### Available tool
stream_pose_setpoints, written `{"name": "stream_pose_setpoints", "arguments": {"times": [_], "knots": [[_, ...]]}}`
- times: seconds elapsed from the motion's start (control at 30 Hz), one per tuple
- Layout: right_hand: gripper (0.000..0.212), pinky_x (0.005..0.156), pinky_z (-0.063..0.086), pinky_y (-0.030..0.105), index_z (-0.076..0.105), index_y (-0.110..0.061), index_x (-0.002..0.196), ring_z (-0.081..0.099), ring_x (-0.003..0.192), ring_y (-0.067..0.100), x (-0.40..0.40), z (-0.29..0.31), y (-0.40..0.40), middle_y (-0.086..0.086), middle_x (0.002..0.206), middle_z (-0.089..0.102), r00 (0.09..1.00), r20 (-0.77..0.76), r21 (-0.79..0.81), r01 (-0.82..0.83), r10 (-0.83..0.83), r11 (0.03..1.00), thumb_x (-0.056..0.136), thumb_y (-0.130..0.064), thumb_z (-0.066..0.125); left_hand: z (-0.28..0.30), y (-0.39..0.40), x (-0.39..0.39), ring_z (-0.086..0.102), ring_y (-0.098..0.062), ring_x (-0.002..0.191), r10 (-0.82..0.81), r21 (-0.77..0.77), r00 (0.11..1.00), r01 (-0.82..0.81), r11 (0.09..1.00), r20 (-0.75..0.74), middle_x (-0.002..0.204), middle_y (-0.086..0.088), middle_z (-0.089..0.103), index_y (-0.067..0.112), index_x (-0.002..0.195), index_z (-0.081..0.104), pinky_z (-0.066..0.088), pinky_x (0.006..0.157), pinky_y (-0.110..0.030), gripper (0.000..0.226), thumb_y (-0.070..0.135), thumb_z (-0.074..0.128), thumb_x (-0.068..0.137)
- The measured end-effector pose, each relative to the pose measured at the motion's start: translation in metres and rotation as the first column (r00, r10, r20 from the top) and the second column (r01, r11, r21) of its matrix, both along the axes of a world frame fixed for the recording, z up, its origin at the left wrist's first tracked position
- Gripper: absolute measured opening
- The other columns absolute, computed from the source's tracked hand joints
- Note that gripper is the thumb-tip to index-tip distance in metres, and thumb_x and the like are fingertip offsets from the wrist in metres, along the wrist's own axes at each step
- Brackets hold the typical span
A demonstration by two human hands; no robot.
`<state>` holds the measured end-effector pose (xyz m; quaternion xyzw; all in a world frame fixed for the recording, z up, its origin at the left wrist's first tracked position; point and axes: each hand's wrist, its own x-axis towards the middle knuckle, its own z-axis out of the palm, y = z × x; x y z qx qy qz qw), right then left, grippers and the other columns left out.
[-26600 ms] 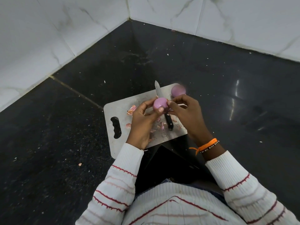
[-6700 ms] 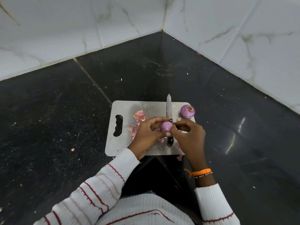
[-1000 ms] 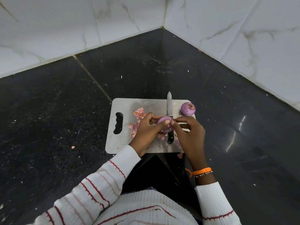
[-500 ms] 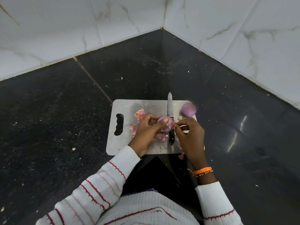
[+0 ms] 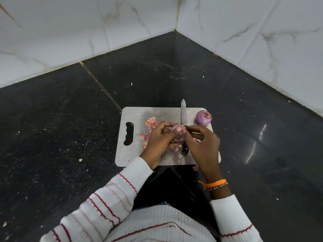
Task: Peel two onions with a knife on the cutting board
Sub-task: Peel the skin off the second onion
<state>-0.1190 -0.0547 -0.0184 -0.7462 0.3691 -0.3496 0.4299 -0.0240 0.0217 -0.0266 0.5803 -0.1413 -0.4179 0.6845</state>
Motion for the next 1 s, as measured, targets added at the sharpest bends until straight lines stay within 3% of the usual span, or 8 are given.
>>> {"name": "stream_pose_setpoints", "arguments": {"times": [0.4,0.5,0.57,0.63,0.7,0.83,1.0], "knots": [[0.006,0.062,0.043,0.003,0.073,-0.012,0.081,0.060,0.063,-0.009,-0.003,-0.005,-0.004,-0.011,0.067,0.065,0.999,-0.044,-0.033,-0.017,0.016,0.999,0.080,-0.008,0.068,-0.001,0.000,-0.001,0.071,-0.026,0.084,-0.003,0.016,1.000,0.003,1.000,-0.007,0.098,-0.017,0.067,0.000,0.108,0.061,0.059,0.060,-0.027,0.027,0.016,0.065,0.087],[0.008,0.066,0.051,0.014,0.072,-0.008,0.080,0.062,0.061,0.001,-0.004,-0.010,-0.010,-0.001,0.070,0.069,0.997,-0.073,-0.043,0.018,-0.021,0.999,0.080,-0.005,0.066,0.000,0.000,0.000,0.070,-0.021,0.083,-0.014,0.023,1.000,0.014,1.000,-0.013,0.095,-0.010,0.065,0.004,0.106,0.061,0.059,0.060,-0.024,0.020,0.016,0.061,0.090],[0.009,0.070,0.056,0.028,0.072,-0.009,0.081,0.065,0.065,0.009,-0.005,-0.012,-0.013,-0.002,0.071,0.068,0.997,-0.063,-0.012,0.034,-0.034,0.999,0.081,-0.005,0.064,0.001,0.000,0.000,0.070,-0.014,0.079,-0.013,0.024,1.000,0.013,1.000,-0.014,0.092,-0.006,0.064,0.006,0.105,0.061,0.059,0.062,-0.024,0.018,0.017,0.060,0.091],[0.010,0.071,0.056,0.034,0.070,-0.012,0.081,0.065,0.068,0.012,-0.004,-0.011,-0.012,-0.005,0.071,0.066,0.998,-0.045,0.013,0.042,-0.041,0.999,0.084,-0.008,0.062,0.000,0.000,0.001,0.071,-0.011,0.076,-0.006,0.021,1.000,0.007,1.000,-0.021,0.093,-0.006,0.065,0.006,0.107,0.060,0.060,0.064,-0.025,0.020,0.018,0.060,0.091],[0.010,0.070,0.055,0.031,0.068,-0.017,0.080,0.065,0.068,0.011,-0.003,-0.009,-0.009,-0.009,0.072,0.066,0.999,-0.020,0.047,0.041,-0.040,0.998,0.087,-0.014,0.062,0.000,0.000,0.002,0.071,-0.009,0.075,-0.001,0.023,1.000,0.002,1.000,-0.030,0.093,-0.005,0.065,0.006,0.108,0.060,0.059,0.063,-0.024,0.022,0.019,0.060,0.091],[0.005,0.056,0.046,0.011,0.066,-0.018,0.081,0.061,0.062,0.003,-0.002,-0.006,-0.004,-0.013,0.074,0.065,1.000,-0.021,0.068,0.013,-0.011,0.998,0.085,-0.020,0.065,0.000,0.000,0.000,0.071,-0.010,0.077,-0.013,0.032,1.000,0.013,0.999,-0.010,0.092,-0.003,0.067,0.004,0.112,0.061,0.059,0.063,-0.024,0.027,0.020,0.061,0.090],[0.009,0.062,0.048,0.013,0.063,-0.016,0.078,0.061,0.065,0.003,-0.003,-0.008,-0.009,-0.016,0.072,0.061,0.999,-0.049,0.000,0.005,-0.005,1.000,0.083,-0.010,0.064,0.001,-0.001,0.001,0.069,-0.015,0.082,-0.027,0.035,0.999,0.028,0.999,-0.018,0.102,-0.006,0.065,0.008,0.109,0.063,0.059,0.065,-0.024,0.021,0.021,0.057,0.093]]}}
